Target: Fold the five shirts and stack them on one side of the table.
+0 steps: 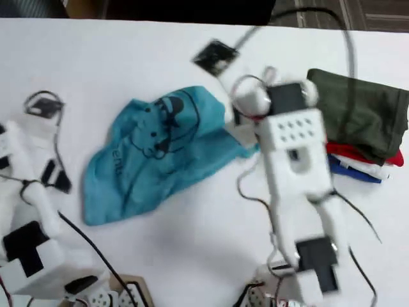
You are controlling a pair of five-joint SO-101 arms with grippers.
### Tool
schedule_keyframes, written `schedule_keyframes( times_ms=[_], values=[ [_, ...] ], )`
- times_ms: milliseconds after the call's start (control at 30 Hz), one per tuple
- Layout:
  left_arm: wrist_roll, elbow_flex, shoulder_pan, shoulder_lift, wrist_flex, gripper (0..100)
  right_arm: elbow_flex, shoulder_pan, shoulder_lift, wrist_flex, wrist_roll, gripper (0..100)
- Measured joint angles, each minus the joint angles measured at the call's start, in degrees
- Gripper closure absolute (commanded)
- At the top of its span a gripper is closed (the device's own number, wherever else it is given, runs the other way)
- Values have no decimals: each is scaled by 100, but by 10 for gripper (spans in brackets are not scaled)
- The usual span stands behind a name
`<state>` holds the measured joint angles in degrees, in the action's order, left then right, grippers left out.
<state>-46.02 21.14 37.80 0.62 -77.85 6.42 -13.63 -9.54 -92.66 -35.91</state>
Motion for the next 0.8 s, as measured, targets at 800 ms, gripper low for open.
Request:
schedule_keyframes(
  times_ms=[800],
  values=[
    [-246, 624, -3007, 18, -1662, 782, -2927, 914, -941, 3305, 9, 978]
  ],
)
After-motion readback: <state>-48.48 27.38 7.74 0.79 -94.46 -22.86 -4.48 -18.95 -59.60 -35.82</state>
